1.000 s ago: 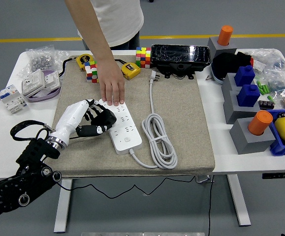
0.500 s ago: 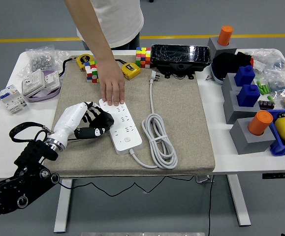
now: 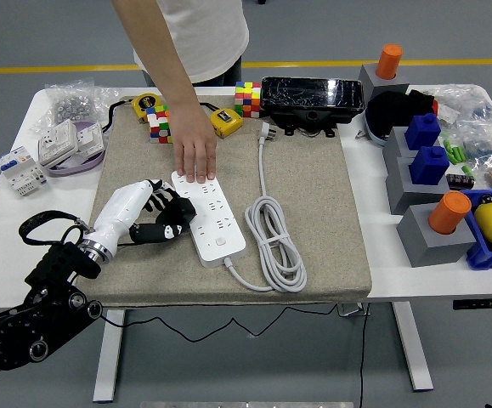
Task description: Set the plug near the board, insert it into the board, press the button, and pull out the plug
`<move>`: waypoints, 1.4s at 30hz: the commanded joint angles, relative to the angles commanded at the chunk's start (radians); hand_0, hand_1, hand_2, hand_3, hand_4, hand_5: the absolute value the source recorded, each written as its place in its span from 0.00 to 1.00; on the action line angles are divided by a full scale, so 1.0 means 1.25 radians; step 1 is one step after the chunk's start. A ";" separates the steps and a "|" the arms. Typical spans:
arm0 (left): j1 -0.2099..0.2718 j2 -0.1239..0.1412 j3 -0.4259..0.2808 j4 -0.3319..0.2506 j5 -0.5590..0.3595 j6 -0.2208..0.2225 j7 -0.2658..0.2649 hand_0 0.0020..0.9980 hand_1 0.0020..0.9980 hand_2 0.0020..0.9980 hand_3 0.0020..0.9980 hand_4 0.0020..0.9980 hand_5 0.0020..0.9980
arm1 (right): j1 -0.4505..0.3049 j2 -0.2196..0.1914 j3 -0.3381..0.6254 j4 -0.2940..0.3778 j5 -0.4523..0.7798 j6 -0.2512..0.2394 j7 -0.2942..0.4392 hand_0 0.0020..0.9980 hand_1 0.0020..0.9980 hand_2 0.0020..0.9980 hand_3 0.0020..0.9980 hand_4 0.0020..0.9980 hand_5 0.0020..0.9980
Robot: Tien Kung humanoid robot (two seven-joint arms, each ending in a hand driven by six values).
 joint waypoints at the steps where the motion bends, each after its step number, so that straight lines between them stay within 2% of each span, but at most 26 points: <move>1: 0.000 0.000 0.000 0.000 0.000 0.000 -0.001 0.55 0.69 0.62 0.59 1.00 0.18 | 0.000 0.000 0.000 0.000 0.001 0.000 0.000 0.58 0.67 0.68 0.62 0.98 0.52; 2: 0.000 0.000 -0.001 0.000 -0.001 0.000 -0.002 0.57 0.72 0.68 0.68 1.00 0.28 | 0.000 0.000 0.000 0.000 0.001 0.000 0.000 0.58 0.67 0.69 0.62 0.98 0.52; 7: 0.001 0.001 -0.004 -0.004 -0.009 0.002 -0.008 0.57 0.72 0.68 0.68 1.00 0.28 | 0.000 0.000 0.000 0.000 0.000 0.000 0.000 0.58 0.67 0.69 0.62 0.98 0.52; 8: 0.001 0.001 -0.005 -0.005 -0.012 0.002 -0.009 0.58 0.73 0.69 0.70 1.00 0.33 | 0.000 0.000 0.000 0.000 0.000 0.000 0.000 0.58 0.67 0.69 0.62 0.98 0.52; 13: 0.003 0.002 -0.009 -0.011 -0.030 0.004 -0.015 0.58 0.73 0.69 0.70 1.00 0.33 | 0.000 0.000 0.000 0.001 0.000 0.000 0.001 0.58 0.67 0.69 0.62 0.98 0.52; 14: 0.005 0.002 -0.011 -0.015 -0.036 0.004 -0.018 0.57 0.72 0.69 0.71 1.00 0.37 | -0.001 0.000 0.000 0.002 -0.001 0.001 0.001 0.58 0.67 0.69 0.62 0.98 0.52; 18: 0.019 0.007 -0.023 -0.043 -0.053 0.017 -0.036 0.57 0.72 0.69 0.71 1.00 0.37 | 0.000 -0.001 0.000 0.002 -0.002 0.001 0.000 0.58 0.67 0.69 0.62 0.98 0.52; 19: 0.030 0.011 -0.028 -0.060 -0.070 0.032 -0.053 0.57 0.72 0.69 0.71 1.00 0.37 | 0.000 -0.001 0.001 0.002 -0.002 0.001 0.000 0.58 0.67 0.69 0.62 0.98 0.52; 20: 0.034 0.013 -0.031 -0.069 -0.077 0.039 -0.062 0.56 0.71 0.69 0.70 1.00 0.54 | 0.000 -0.001 0.001 0.002 -0.002 0.000 0.000 0.58 0.67 0.69 0.62 0.98 0.52; 23: 0.065 0.026 -0.043 -0.114 -0.087 0.086 -0.106 0.56 0.71 0.69 0.70 1.00 0.54 | 0.000 -0.002 0.002 0.002 -0.003 0.001 0.000 0.58 0.67 0.69 0.62 0.98 0.52; 25: 0.082 0.035 -0.047 -0.137 -0.086 0.107 -0.122 0.56 0.71 0.69 0.70 1.00 0.54 | -0.001 -0.002 0.002 0.002 -0.003 0.001 0.000 0.58 0.67 0.69 0.62 0.98 0.52; 26: 0.095 0.040 -0.048 -0.153 -0.084 0.118 -0.126 0.69 0.78 0.78 0.73 0.97 0.57 | -0.002 -0.002 0.003 0.003 -0.004 0.001 0.000 0.58 0.67 0.69 0.62 0.98 0.52; 28: 0.113 0.050 -0.046 -0.177 -0.074 0.121 -0.117 0.69 0.78 0.78 0.73 0.97 0.57 | -0.002 -0.003 0.003 0.003 -0.004 0.002 -0.001 0.58 0.67 0.69 0.62 0.98 0.52; 31: 0.137 0.064 -0.034 -0.205 -0.049 0.112 -0.079 0.69 0.78 0.78 0.73 0.97 0.57 | -0.002 -0.002 0.005 0.002 -0.006 0.002 0.000 0.58 0.67 0.69 0.62 0.98 0.52; 32: 0.140 0.065 -0.031 -0.206 -0.044 0.109 -0.071 0.74 0.82 0.81 0.77 0.95 0.57 | -0.002 -0.002 0.006 0.002 -0.006 0.001 0.000 0.58 0.67 0.69 0.62 0.98 0.52; 42: 0.143 0.067 -0.006 -0.204 -0.011 0.094 -0.024 0.78 0.85 0.83 0.79 0.92 0.57 | 0.002 -0.002 0.009 0.012 -0.012 0.000 0.001 0.58 0.67 0.69 0.62 0.98 0.52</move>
